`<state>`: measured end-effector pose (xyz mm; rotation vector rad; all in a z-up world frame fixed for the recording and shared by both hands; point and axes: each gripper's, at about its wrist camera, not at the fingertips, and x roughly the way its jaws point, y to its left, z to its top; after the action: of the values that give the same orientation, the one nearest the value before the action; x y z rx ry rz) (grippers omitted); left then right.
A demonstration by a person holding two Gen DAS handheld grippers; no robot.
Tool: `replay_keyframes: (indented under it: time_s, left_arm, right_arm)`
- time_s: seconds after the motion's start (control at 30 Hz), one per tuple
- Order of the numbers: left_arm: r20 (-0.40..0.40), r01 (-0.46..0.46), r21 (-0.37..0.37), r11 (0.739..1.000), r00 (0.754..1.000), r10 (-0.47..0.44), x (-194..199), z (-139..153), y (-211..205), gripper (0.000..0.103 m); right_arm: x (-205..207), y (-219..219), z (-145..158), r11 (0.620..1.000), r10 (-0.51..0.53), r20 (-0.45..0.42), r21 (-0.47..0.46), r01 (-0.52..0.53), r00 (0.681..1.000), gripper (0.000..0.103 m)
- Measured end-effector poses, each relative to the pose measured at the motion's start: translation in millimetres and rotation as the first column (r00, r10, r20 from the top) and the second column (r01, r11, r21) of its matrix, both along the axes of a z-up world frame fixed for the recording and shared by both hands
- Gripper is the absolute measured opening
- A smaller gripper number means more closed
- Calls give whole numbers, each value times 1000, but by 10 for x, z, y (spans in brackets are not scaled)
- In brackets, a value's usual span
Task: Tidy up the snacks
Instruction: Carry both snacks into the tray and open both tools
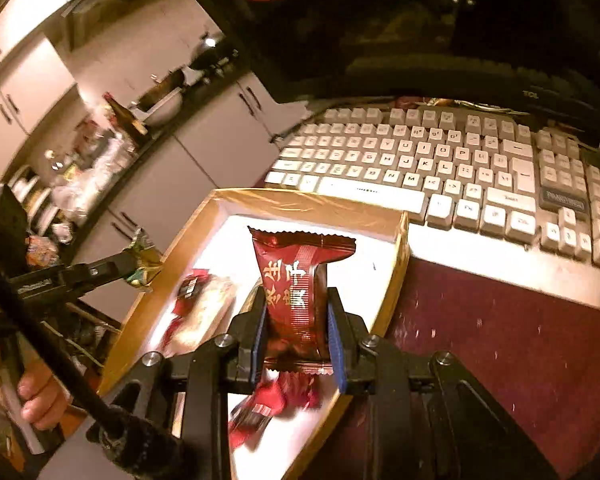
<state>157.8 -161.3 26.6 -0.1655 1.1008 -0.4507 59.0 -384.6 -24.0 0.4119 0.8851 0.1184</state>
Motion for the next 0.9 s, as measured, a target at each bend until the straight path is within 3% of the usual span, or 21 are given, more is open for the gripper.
replay_keyframes:
  time_s: [0.17,0.37,0.57,0.73,0.9]
  left_arm:
    - [22,8,24,1000,1000,-8,140,-97,-66,9]
    - [-20,14,77,997,1000,-13,341,-332,-180,9]
    - [-29,7,105,994,1000,-4,428,-402,-227,9]
    - [-28,25,165,986,999,-20,488,-446,-347,9]
    - [-35,15,167,986,999,-9,505,-503,-356,9]
  right_arm:
    - [94,34,-50,999,-16,-25,-35,15,1000,26]
    - [233,120,-46,995,-13,-55,-101,7,998,26]
    - [430,118,-229,994,-16,-122,-113,2,992,26]
    - [471,113,-243,995,-27,-126,-99,14,992,27]
    - [495,159,-249,993,-21,-121,-118,6,992,29]
